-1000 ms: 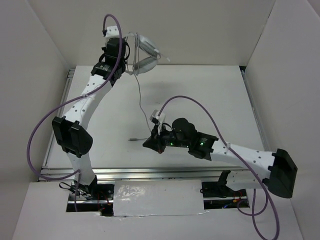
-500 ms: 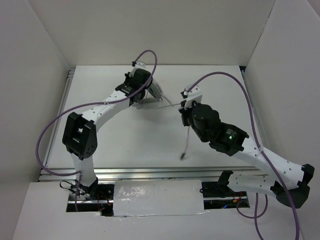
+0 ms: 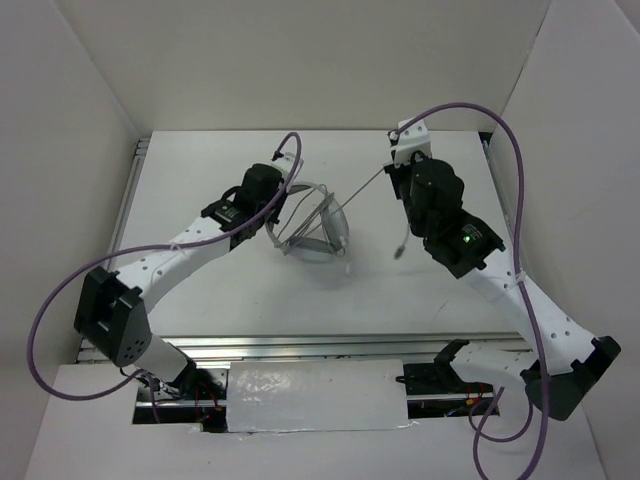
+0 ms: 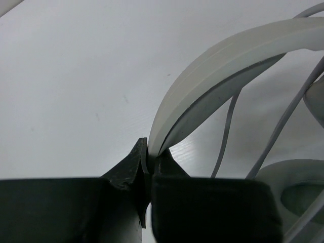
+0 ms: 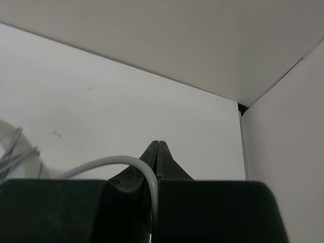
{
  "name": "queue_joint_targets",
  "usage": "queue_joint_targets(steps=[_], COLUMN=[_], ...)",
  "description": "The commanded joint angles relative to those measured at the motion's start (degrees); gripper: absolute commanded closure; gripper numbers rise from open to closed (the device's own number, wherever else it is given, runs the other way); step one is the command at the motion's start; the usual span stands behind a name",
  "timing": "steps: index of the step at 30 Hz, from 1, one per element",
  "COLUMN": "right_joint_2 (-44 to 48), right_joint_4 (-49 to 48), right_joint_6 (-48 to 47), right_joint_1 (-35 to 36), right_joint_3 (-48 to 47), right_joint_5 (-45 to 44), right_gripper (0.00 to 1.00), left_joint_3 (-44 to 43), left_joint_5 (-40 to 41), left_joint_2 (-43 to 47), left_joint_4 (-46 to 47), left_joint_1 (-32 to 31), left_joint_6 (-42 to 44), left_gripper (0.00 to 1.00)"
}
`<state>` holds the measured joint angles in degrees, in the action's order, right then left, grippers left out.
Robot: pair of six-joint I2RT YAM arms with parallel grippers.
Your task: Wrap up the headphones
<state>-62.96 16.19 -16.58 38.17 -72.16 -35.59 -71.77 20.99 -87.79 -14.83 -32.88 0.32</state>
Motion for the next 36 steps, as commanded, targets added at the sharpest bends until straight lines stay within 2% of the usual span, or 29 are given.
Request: queue_joint_targets(steps=[1, 5, 7, 10, 11, 13, 18, 24, 28, 34, 36], right_joint_2=[-2.9, -8.1, -11.2, -13.3, -13.7, -14.2, -14.3, -18.8, -22.7, -29.1, -31.8], right_joint_4=[-6.7, -5.1, -4.9, -5.6, -6.6, -8.3, -15.9, -23.8, -30.2, -40.0, -41.6], right_joint_6=[-0.6, 3.3, 5.8, 8.7, 9.3, 10.9, 14.5, 19.1, 22.5, 27.0, 28.3], right_joint_1=[-6.9, -14.2, -16.4, -18.9, -19.9, -20.2, -20.8, -20.6, -19.0, -16.4, -14.8], right_joint_3=[-5.2, -8.6, -9.2, -7.7, -6.9, -3.9, 3.4, 5.9, 6.9, 5.0, 3.7], right_joint_5=[9.0, 19.6, 23.2, 28.3, 32.7, 35.3, 49.0, 65.4, 70.8, 75.6, 76.2], right_gripper=[1.0, 1.0, 1.0, 1.0, 1.0, 1.0, 0.96, 0.89, 0.84, 0.66, 0.65], left_joint_3=[3.4, 7.3, 9.0, 9.5, 9.5, 9.3, 4.3, -6.6, -10.4, -20.2, -22.1], left_joint_5=[-11.8, -20.4, -22.0, -24.4, -25.9, -26.6, -27.2, -30.6, -30.4, -29.4, -29.3], left_joint_2=[8.4, 16.1, 20.4, 24.5, 25.0, 26.2, 23.8, 19.5, 18.0, 15.7, 15.0], left_joint_4=[7.2, 10.5, 12.0, 12.5, 13.0, 13.8, 13.4, 12.3, 13.4, 10.5, 9.6], left_joint_1=[-1.0, -1.4, -1.5, -1.2, -1.2, -1.2, -0.9, 0.1, 0.1, 0.2, 0.2], left_joint_6=[1.2, 1.5, 0.7, 0.2, 0.2, -2.7, -7.0, -11.2, -13.5, -15.2, -15.8], left_gripper=[1.0, 1.0, 1.0, 1.0, 1.0, 1.0, 1.0, 1.0, 1.0, 1.0, 1.0])
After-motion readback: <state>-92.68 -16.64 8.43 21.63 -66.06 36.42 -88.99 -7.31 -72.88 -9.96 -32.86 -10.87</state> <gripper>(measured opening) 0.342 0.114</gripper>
